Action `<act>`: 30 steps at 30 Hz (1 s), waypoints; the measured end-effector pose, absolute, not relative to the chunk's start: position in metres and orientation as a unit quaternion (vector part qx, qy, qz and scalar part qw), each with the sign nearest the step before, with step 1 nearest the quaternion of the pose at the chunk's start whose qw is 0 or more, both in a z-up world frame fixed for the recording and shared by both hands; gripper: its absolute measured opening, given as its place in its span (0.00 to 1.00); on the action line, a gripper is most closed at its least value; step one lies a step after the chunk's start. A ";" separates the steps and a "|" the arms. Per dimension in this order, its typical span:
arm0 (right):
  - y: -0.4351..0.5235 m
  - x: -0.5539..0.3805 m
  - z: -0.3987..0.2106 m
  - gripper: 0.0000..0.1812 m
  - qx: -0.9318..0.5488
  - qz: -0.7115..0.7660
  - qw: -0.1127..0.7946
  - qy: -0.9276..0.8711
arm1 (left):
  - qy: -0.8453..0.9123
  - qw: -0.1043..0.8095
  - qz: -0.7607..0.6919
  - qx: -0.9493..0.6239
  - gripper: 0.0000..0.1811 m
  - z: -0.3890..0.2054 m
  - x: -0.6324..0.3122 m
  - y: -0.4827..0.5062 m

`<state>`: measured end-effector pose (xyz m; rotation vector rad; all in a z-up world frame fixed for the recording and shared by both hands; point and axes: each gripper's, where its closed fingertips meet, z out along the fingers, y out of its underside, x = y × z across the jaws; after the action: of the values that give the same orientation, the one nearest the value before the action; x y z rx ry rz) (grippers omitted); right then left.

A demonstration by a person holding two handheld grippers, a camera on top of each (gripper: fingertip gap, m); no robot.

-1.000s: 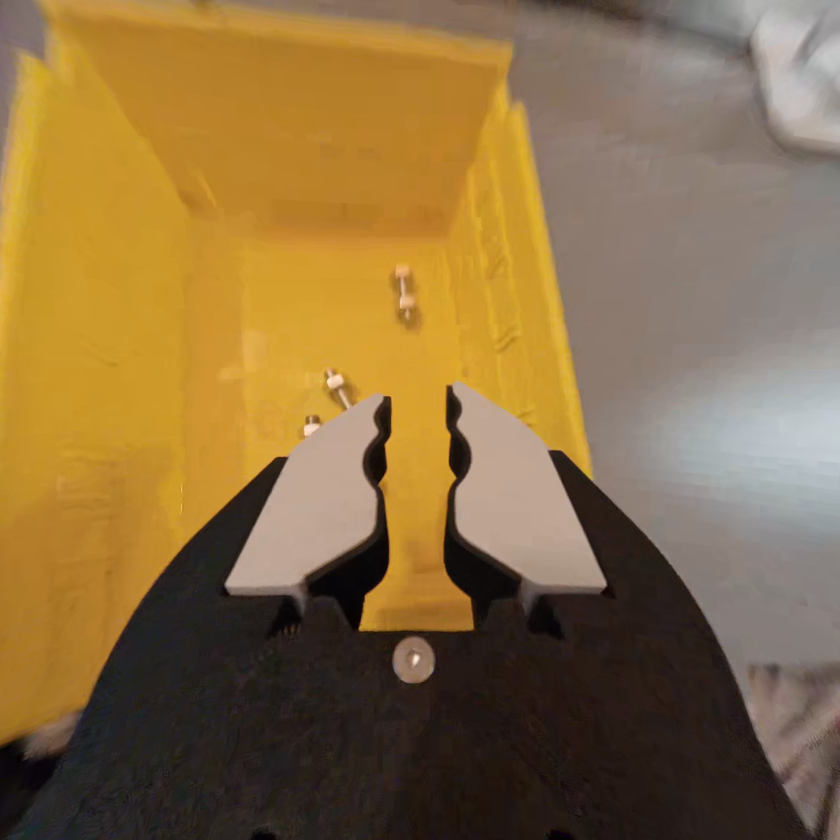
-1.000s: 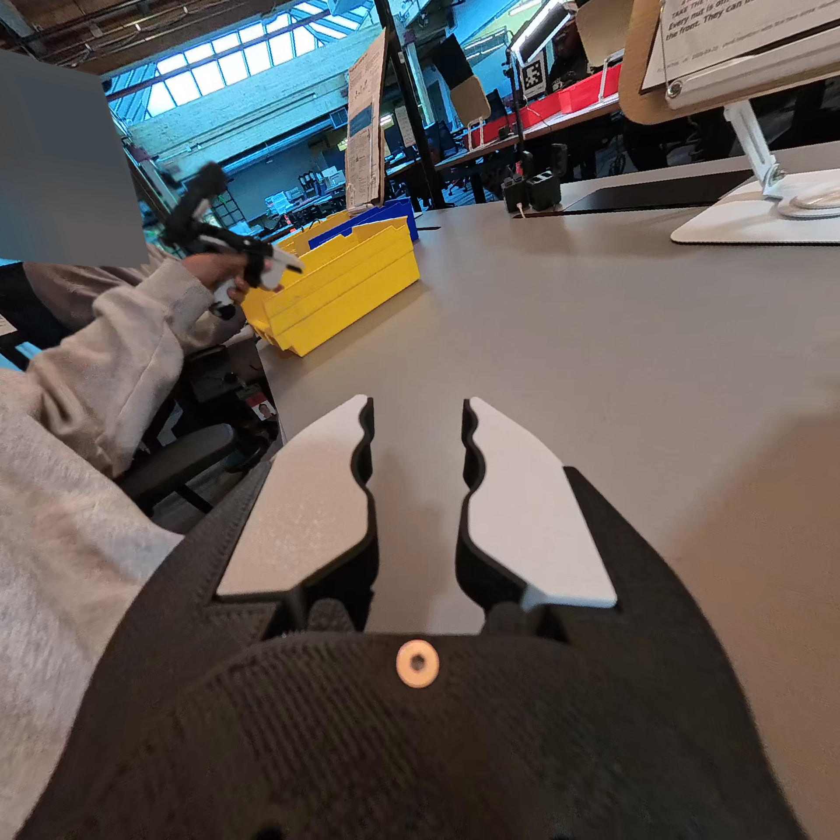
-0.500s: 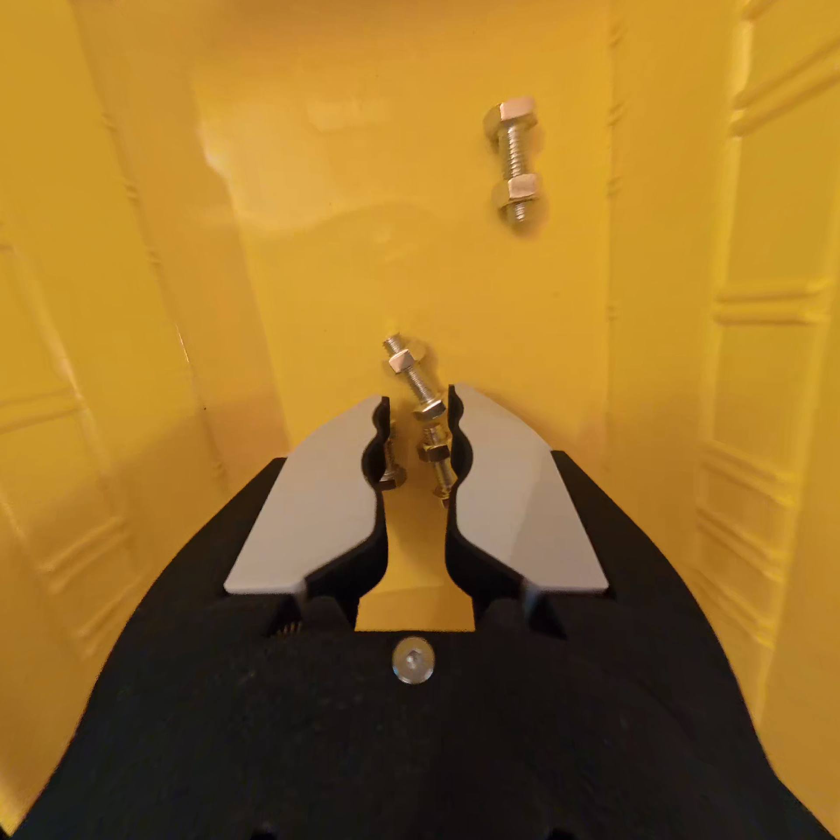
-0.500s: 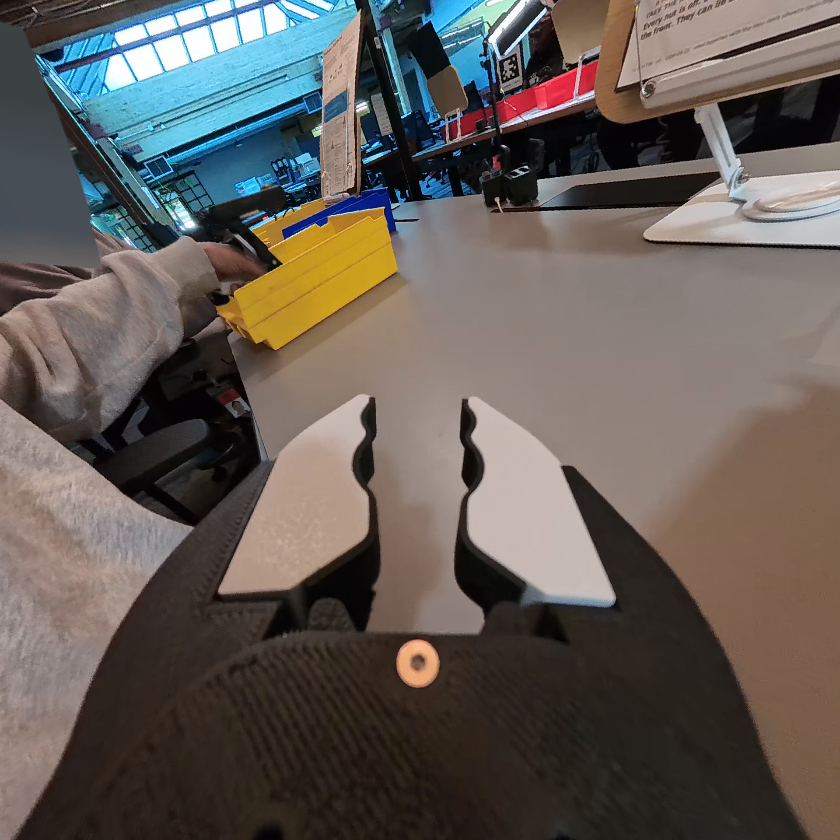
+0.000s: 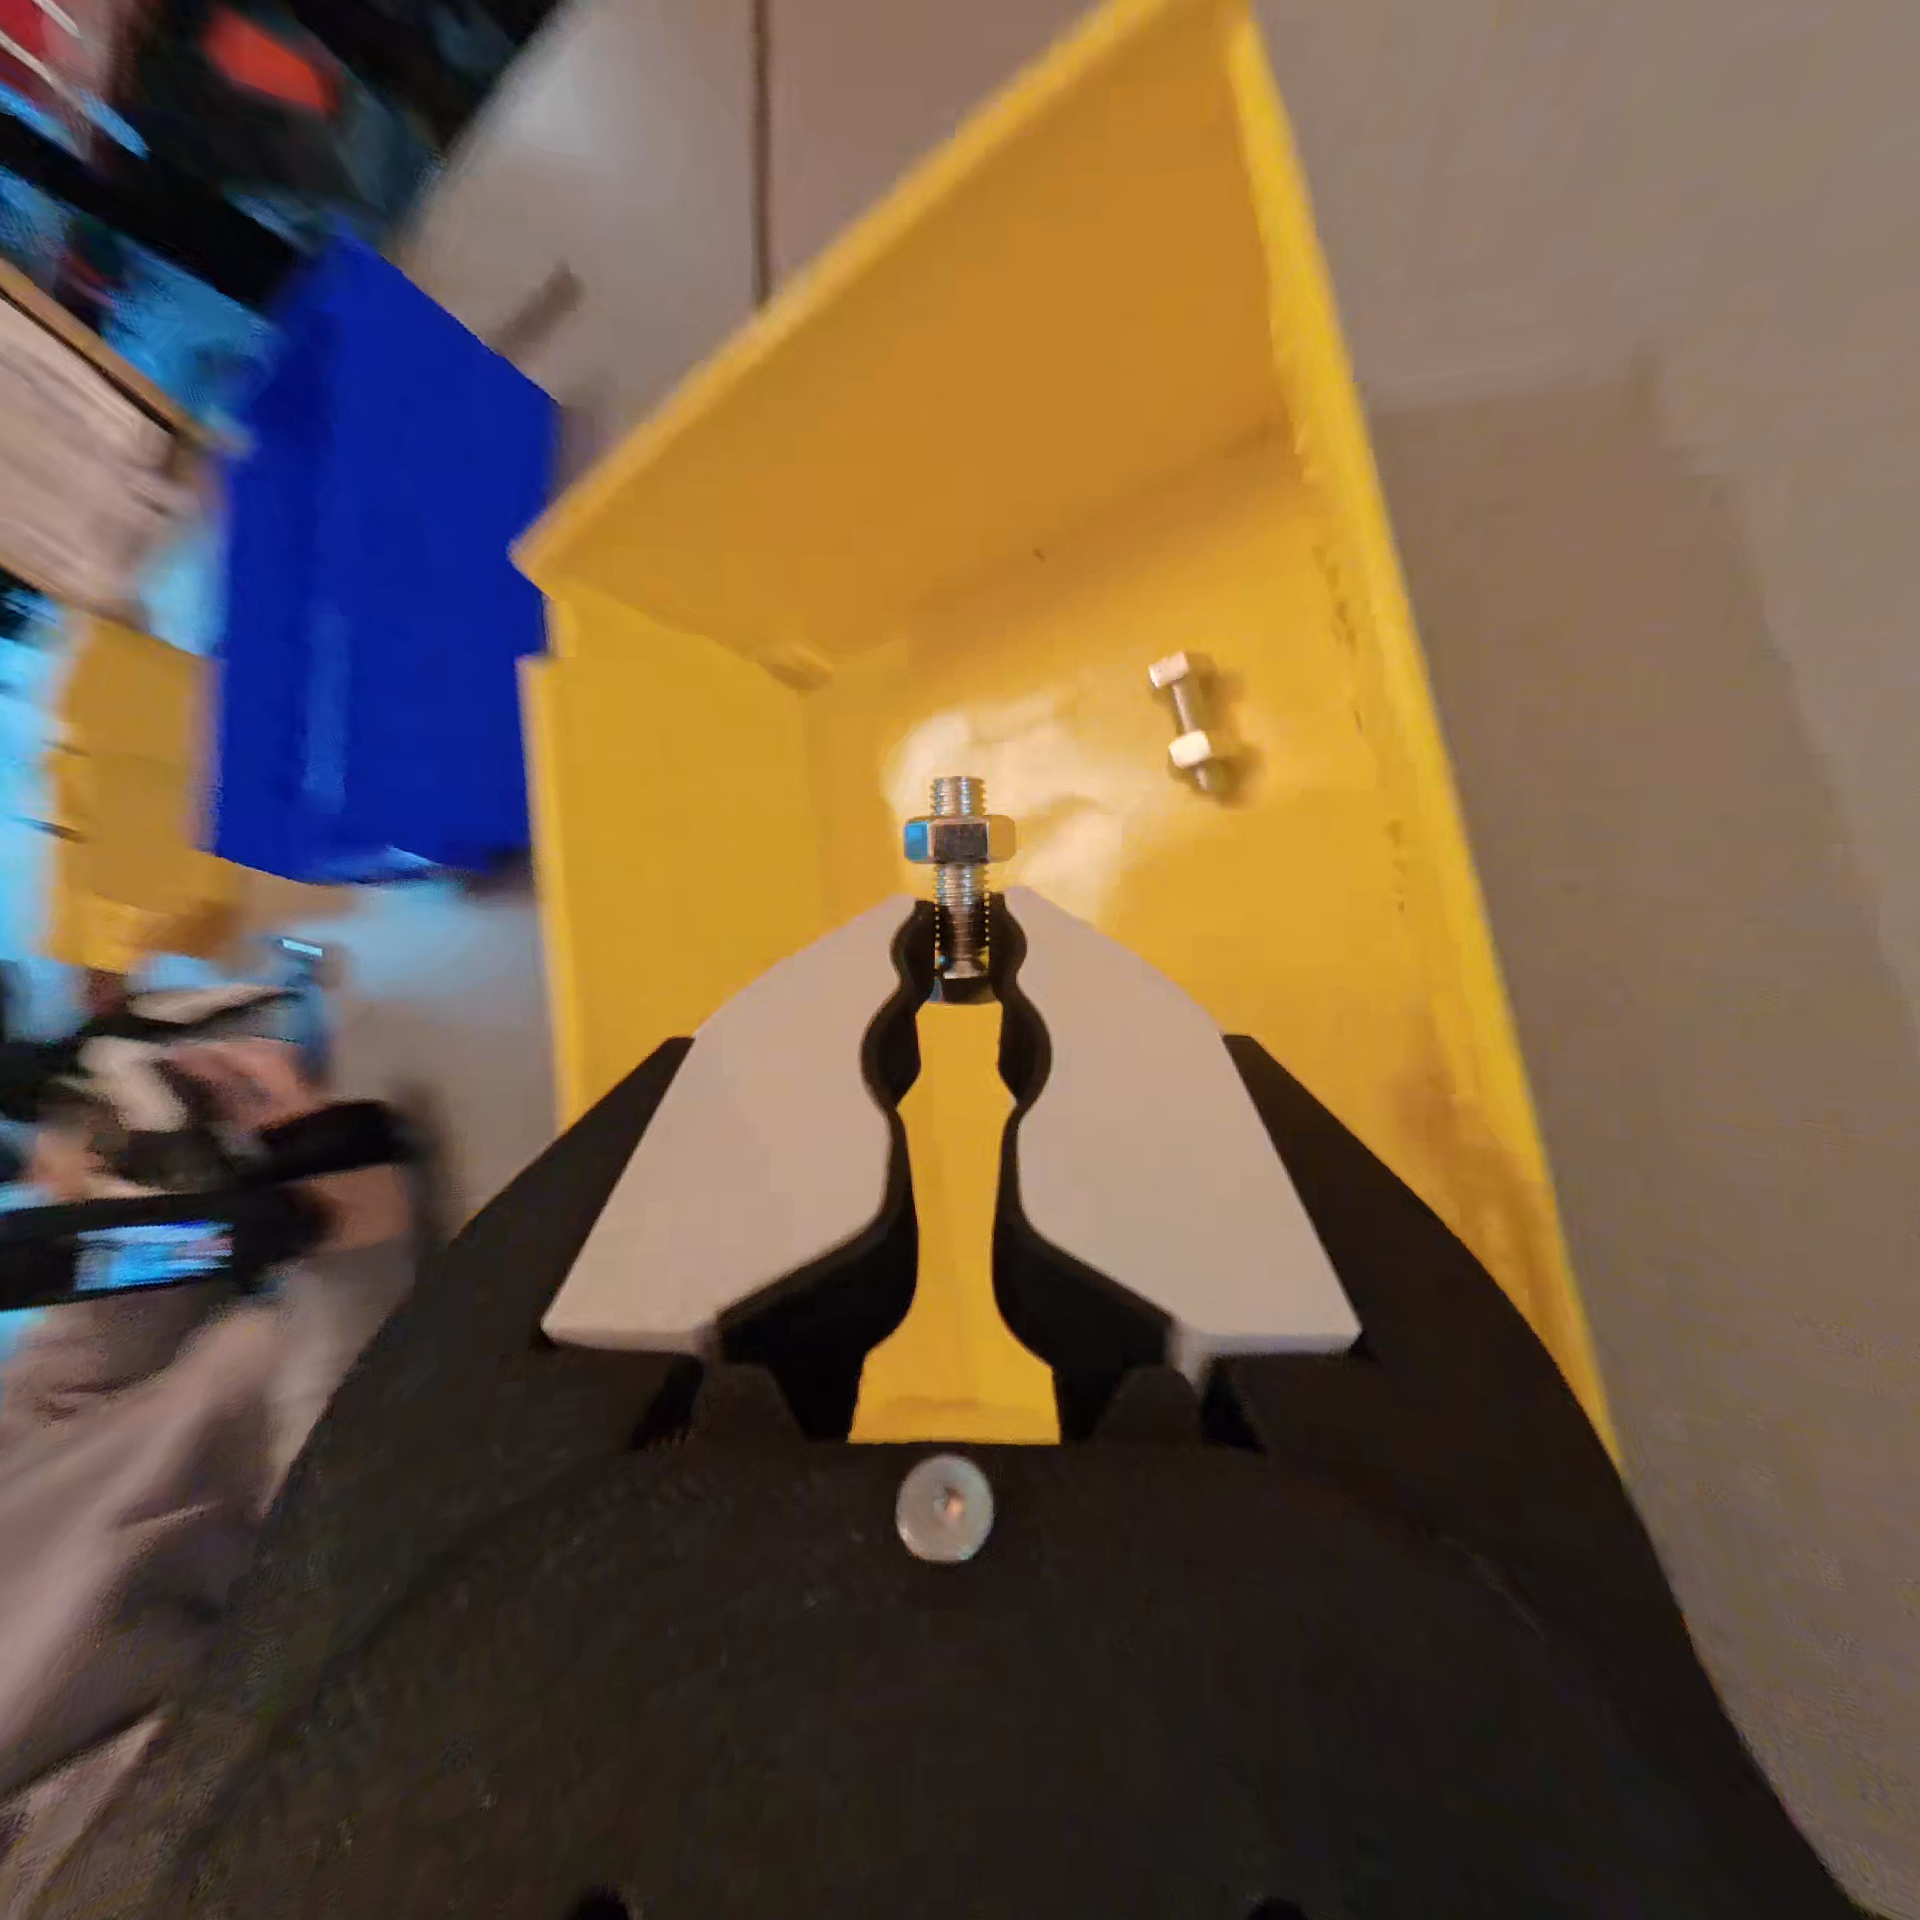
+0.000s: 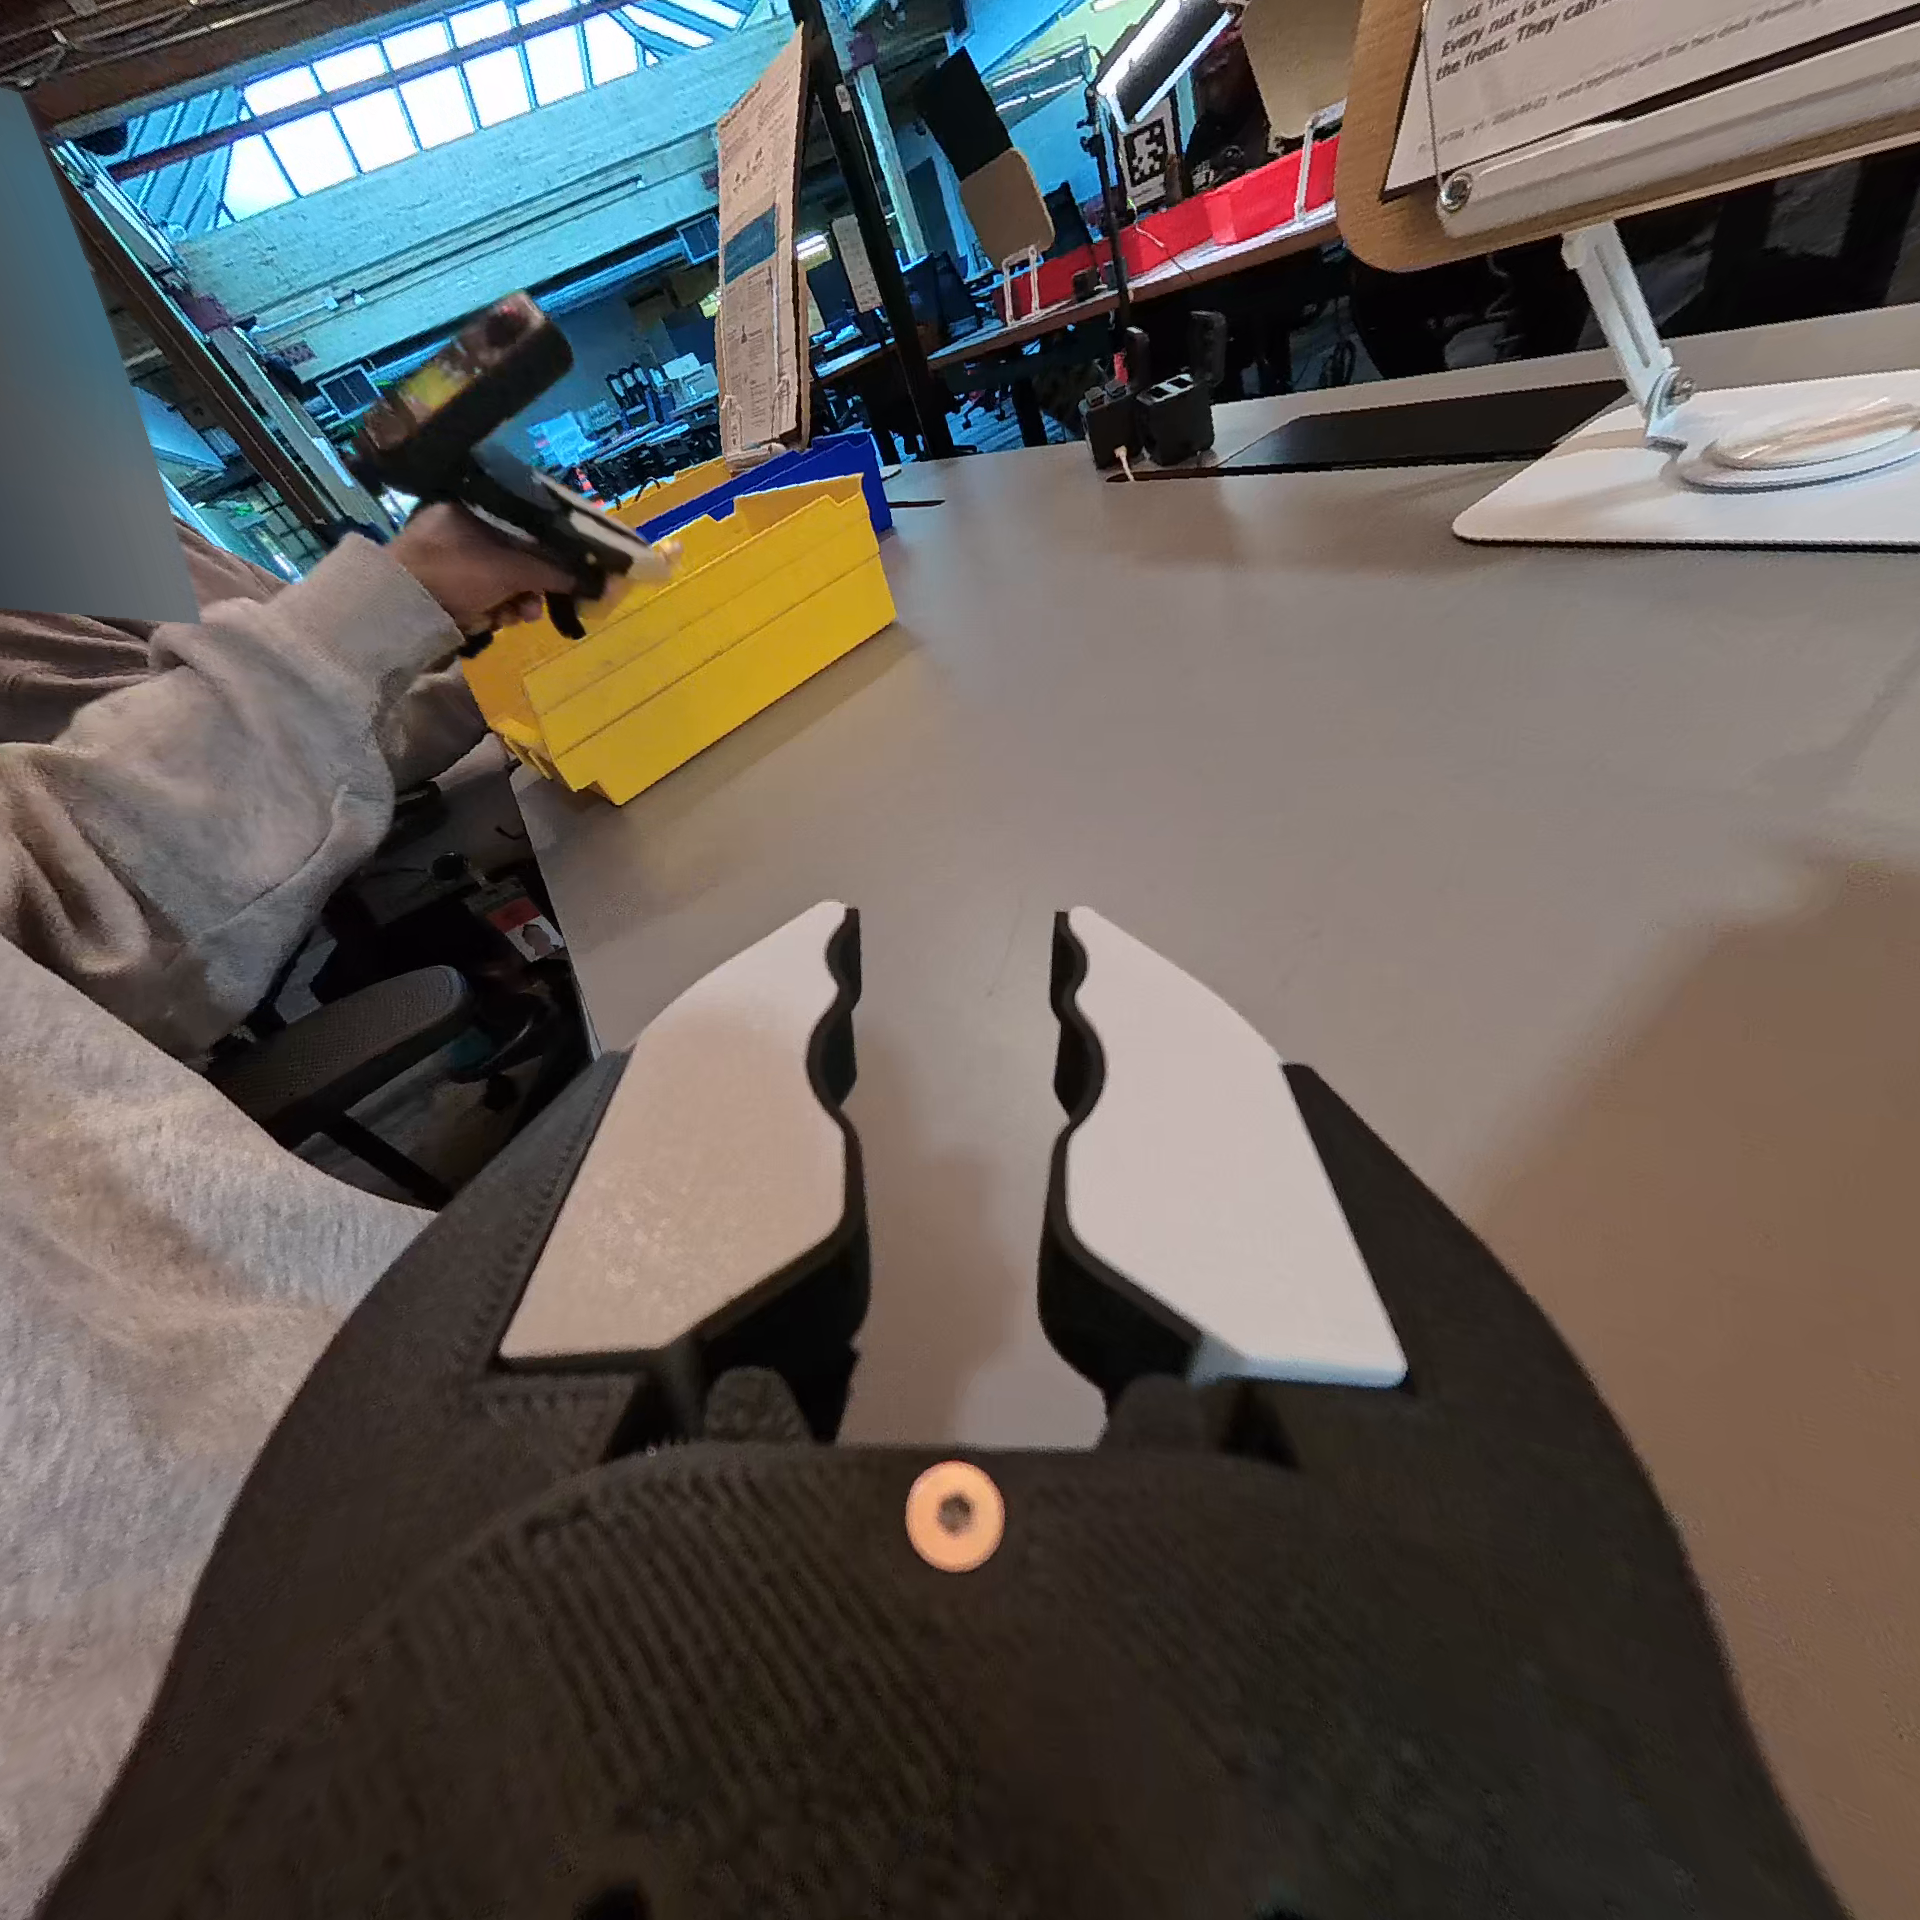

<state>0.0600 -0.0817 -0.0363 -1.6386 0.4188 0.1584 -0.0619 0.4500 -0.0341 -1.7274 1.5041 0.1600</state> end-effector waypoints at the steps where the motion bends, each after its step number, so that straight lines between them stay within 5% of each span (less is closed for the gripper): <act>1: -0.081 0.059 -0.036 0.20 -0.725 0.072 0.660 0.184 | 0.604 0.437 0.089 -0.660 0.06 -0.019 -0.058 0.444; 13: -0.085 0.049 -0.029 0.19 -0.722 0.070 0.667 0.167 | 0.613 0.594 0.073 -0.516 0.06 0.068 0.002 0.332; 21: -0.087 0.046 -0.027 0.19 -0.720 0.076 0.670 0.165 | 0.635 0.589 -0.006 -0.500 0.06 0.058 0.029 0.274; 30: -0.083 0.044 -0.029 0.19 -0.727 0.070 0.666 0.152 | 0.693 0.475 -0.363 -0.402 0.06 -0.019 0.070 0.072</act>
<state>0.0436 -0.0828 -0.0292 -1.6399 0.3440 0.1580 0.0695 0.0716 -0.0188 -0.9839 1.6953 -0.8866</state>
